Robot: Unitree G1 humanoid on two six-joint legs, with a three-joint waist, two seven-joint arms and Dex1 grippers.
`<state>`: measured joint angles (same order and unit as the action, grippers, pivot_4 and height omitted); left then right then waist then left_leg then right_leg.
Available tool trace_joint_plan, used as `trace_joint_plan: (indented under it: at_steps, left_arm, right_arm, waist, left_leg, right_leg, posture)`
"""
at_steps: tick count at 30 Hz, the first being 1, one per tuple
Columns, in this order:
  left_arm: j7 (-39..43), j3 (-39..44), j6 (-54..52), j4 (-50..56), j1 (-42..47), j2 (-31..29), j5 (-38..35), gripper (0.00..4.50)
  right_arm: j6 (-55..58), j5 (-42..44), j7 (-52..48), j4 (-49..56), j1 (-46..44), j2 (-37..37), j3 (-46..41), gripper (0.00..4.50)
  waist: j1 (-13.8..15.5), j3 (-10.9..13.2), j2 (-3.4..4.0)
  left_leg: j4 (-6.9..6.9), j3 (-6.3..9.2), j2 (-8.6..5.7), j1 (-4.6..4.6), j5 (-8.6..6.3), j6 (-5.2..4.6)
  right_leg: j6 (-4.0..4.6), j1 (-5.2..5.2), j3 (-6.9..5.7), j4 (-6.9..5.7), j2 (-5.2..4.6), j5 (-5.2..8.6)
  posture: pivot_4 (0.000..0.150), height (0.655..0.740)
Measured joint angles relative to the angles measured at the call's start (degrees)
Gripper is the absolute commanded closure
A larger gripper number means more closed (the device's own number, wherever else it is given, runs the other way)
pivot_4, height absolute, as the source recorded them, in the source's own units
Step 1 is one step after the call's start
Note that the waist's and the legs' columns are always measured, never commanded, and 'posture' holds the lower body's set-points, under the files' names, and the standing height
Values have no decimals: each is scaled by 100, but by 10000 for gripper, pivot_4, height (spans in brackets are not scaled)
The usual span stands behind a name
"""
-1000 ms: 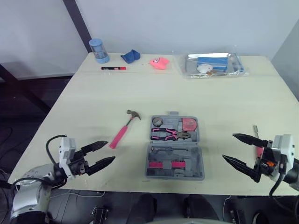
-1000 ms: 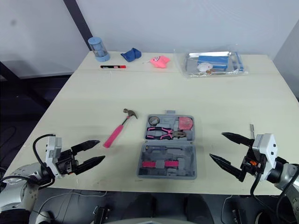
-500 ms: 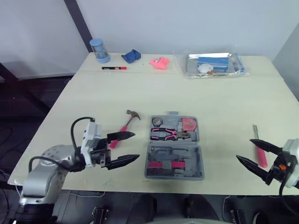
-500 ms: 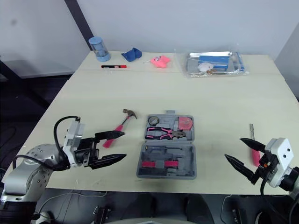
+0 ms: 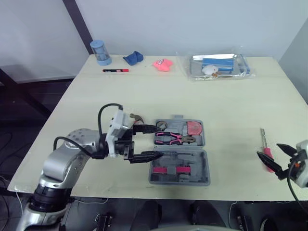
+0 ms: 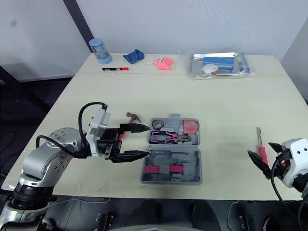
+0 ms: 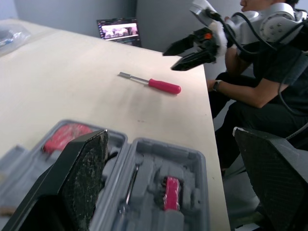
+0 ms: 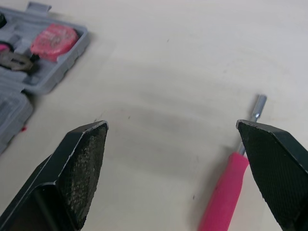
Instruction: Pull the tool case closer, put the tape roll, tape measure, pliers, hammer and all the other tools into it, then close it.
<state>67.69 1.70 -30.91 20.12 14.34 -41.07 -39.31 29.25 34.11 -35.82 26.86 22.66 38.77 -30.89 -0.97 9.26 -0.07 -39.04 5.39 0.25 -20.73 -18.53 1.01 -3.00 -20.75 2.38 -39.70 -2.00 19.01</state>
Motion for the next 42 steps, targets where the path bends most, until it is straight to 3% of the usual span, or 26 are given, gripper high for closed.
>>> trace_joint_plan:
  at_steps: [6, 11, 16, 20, 23, 31, 33, 38, 42]
  left_arm:
    - [-1053, 336, -527, 83, -324, 210, -152, 764]
    - [-2356, 1094, -1082, 115, -678, 375, -250, 764]
    - [-3736, 1448, -1644, 46, -761, 434, 118, 764]
    - [-4496, 1090, -2365, -236, -194, 410, 529, 764]
    - [-4795, 701, -2809, -501, 291, 379, 834, 764]
    - [-4727, -28, -2985, -1670, 1033, 462, 1332, 764]
    - [-4624, -192, -2900, -1960, 1184, 464, 1458, 4451]
    - [-4437, -434, -2488, -2627, 1552, 540, 1777, 21185]
    - [-4144, -672, -1883, -3260, 1695, 739, 2107, 21185]
  right_arm:
    - [-855, 390, -1199, 328, -275, -73, 166, 0]
    - [-1221, 397, -1815, 443, -722, 178, 606, 0]
    - [-1064, 738, -2322, 453, -1764, 594, 1140, 0]
    - [-767, 921, -2339, 340, -2690, 634, 1598, 0]
    - [-630, 939, -2346, 274, -2863, 660, 1699, 0]
    - [-378, 1036, -2222, 262, -2960, 669, 1725, 0]
    - [-322, 1049, -2167, 302, -2930, 670, 1698, 0]
    - [-253, 1132, -2056, 478, -2792, 700, 1620, 0]
    - [-153, 1209, -1857, 688, -2593, 714, 1423, 0]
  waist:
    - [-17, 4, 2]
    - [-1, 10, -7]
    - [14, 16, -13]
    - [56, 21, -21]
    - [53, 23, -26]
    - [-4, 26, -30]
    - [8, 26, -30]
    - [20, 25, -31]
    - [18, 25, -31]
  left_leg:
    - [-1, 2, 5, 1, 0, 0]
    - [-5, 14, 5, -1, 0, 1]
    - [-7, 18, 3, -4, 1, 2]
    - [-14, 37, -7, -14, 7, 12]
    - [-14, 37, -13, -22, 15, 27]
    - [-15, 28, -14, -47, 17, 30]
    - [-18, 29, -14, -52, 18, 31]
    - [-32, 29, -17, -92, 18, 32]
    - [-38, 32, -17, -104, 19, 33]
  right_leg:
    - [0, 1, 1, -1, -2, 0]
    - [-1, 0, -1, -1, -4, 0]
    - [0, 0, -4, 0, -6, 0]
    - [-1, 1, -10, 0, -11, -1]
    - [-1, -2, -14, 5, -13, -1]
    - [-2, -44, -9, -10, -10, -1]
    - [-2, -48, -10, -12, -9, -1]
    - [-4, -83, -10, -17, -12, -2]
    - [-4, -91, -18, -18, -13, -3]
  posture:
    - [1500, 7400]
    - [1500, 7400]
    - [1500, 7400]
    - [1500, 7400]
    - [1500, 7400]
    - [1500, 7400]
    - [1500, 7400]
    - [1500, 7400]
    - [1500, 7400]
